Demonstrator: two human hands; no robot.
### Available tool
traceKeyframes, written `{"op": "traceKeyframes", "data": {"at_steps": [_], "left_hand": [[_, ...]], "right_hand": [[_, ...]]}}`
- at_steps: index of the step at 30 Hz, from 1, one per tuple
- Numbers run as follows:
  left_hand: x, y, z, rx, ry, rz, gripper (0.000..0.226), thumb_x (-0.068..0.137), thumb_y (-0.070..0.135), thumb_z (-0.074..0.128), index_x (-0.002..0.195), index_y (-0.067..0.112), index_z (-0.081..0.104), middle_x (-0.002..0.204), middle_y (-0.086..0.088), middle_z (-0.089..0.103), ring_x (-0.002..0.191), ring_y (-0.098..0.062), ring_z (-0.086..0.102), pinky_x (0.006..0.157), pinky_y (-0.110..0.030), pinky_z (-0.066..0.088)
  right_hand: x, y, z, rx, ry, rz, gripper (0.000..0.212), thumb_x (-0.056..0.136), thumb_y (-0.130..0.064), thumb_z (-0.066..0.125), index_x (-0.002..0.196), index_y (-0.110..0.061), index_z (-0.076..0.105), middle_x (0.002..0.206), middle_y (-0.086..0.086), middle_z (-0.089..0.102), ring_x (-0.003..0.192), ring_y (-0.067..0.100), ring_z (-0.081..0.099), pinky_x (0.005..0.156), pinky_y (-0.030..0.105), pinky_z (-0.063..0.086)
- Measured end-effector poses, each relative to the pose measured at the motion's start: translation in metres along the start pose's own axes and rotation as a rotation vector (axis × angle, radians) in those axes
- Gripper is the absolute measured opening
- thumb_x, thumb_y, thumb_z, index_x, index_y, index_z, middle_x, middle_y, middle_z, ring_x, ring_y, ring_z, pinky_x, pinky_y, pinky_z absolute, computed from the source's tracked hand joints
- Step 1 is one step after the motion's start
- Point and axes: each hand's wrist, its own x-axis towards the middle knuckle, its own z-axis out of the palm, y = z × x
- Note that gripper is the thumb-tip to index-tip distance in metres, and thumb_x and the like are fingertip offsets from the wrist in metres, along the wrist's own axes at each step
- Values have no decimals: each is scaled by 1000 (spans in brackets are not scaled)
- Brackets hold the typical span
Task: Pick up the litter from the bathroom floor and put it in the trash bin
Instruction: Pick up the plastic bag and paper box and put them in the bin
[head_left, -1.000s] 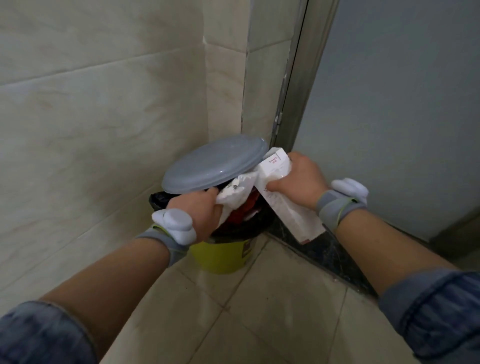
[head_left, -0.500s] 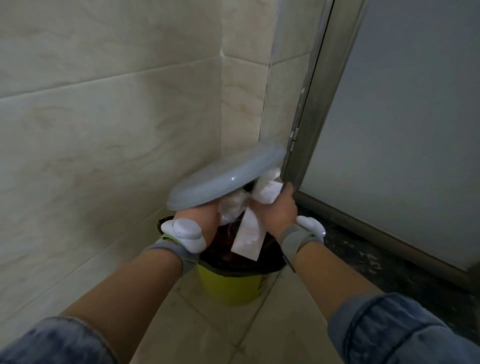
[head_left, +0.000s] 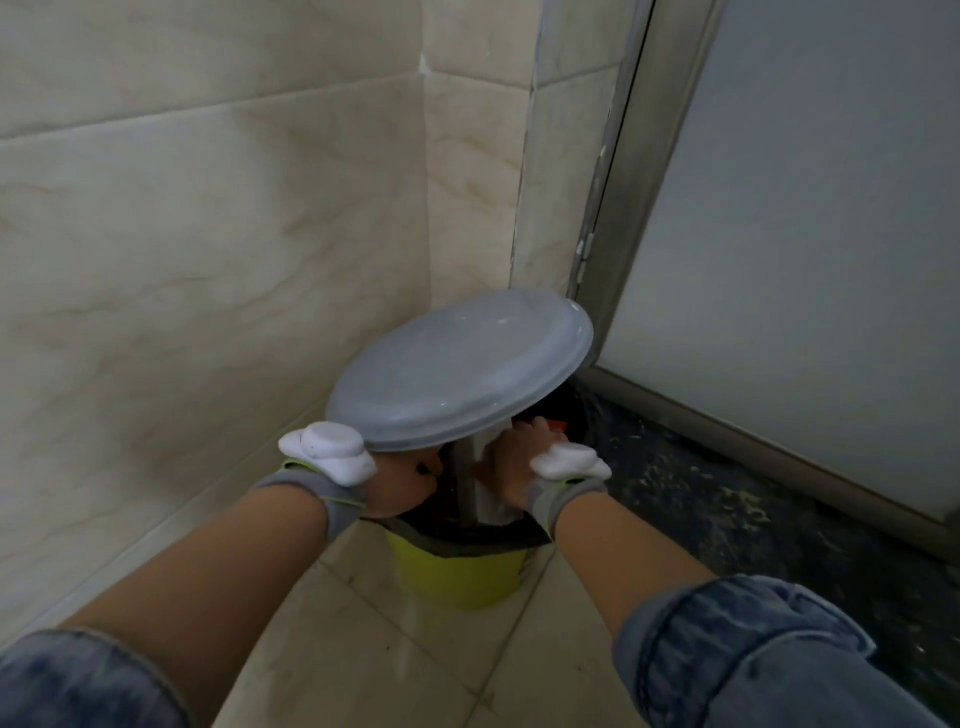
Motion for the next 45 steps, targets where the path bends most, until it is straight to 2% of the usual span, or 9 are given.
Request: {"op": "traceKeyframes", "data": {"at_steps": [5, 13, 18, 22, 26, 29, 32, 35, 45], "left_hand": [[-7, 8, 1, 14, 18, -96, 34, 97, 28, 42, 123, 13, 60, 133, -2, 57, 113, -17, 49, 102, -26, 30], [-45, 46, -17, -94, -122, -107, 36, 96, 34, 44, 123, 17, 61, 130, -2, 59, 118, -22, 53, 105, -35, 39], [-62, 97, -1, 67, -27, -118, 24, 89, 25, 47, 104, 16, 64, 113, -3, 66, 106, -25, 60, 80, -24, 42], [-59, 140, 15, 224, 139, -118, 15, 87, 23, 43, 79, 24, 55, 74, 5, 52, 90, -23, 63, 55, -21, 32], [-30, 189, 38, 231, 119, 0, 26, 89, 27, 43, 110, 22, 58, 118, 0, 59, 109, -25, 58, 73, -29, 39], [-1, 230, 66, 228, 30, 99, 44, 88, 27, 45, 132, 23, 46, 140, -1, 45, 127, -24, 44, 94, -35, 42], [21, 270, 92, 235, -47, 180, 58, 90, 29, 45, 145, 22, 29, 157, -4, 20, 143, -26, 24, 113, -39, 31], [41, 317, 121, 221, -93, 323, 63, 93, 30, 44, 149, 23, 17, 161, 0, 1, 149, -23, 5, 117, -42, 22], [35, 478, 278, 424, -238, 872, 64, 96, 39, 34, 151, 22, 6, 161, -1, -4, 149, -19, 4, 118, -37, 17]], "right_hand": [[-17, 10, -14, 23, 79, -110, 55, 88, -58, 42, 132, -27, 50, 144, 2, 46, 131, 31, 38, 104, 42, 33], [-95, 47, -59, 230, 142, -97, 45, 83, -52, 55, 122, -30, 58, 122, 4, 60, 119, 30, 46, 94, 42, 39], [-138, 79, -61, 282, 102, -100, 43, 89, -46, 53, 128, -26, 55, 124, 9, 57, 122, 32, 43, 96, 41, 39], [-165, 109, -43, 289, 73, -65, 55, 89, -42, 53, 140, -27, 42, 135, 9, 51, 128, 32, 39, 101, 42, 37], [-194, 151, -15, 282, 73, 7, 59, 89, -44, 53, 143, -25, 37, 137, 9, 49, 129, 31, 39, 101, 43, 37], [-219, 192, 18, 310, 60, 124, 65, 88, -47, 53, 144, -22, 32, 140, 8, 46, 129, 30, 39, 102, 42, 35], [-249, 226, 50, 353, 63, 251, 70, 85, -49, 56, 144, -22, 30, 142, 7, 44, 129, 29, 39, 102, 42, 35], [-286, 263, 83, 383, 38, 401, 76, 84, -50, 57, 146, -20, 26, 147, 8, 38, 133, 29, 36, 106, 41, 34], [-462, 323, 240, 557, -14, 1052, 74, 82, -51, 57, 142, -19, 28, 138, 7, 43, 126, 30, 40, 100, 42, 37]]}}
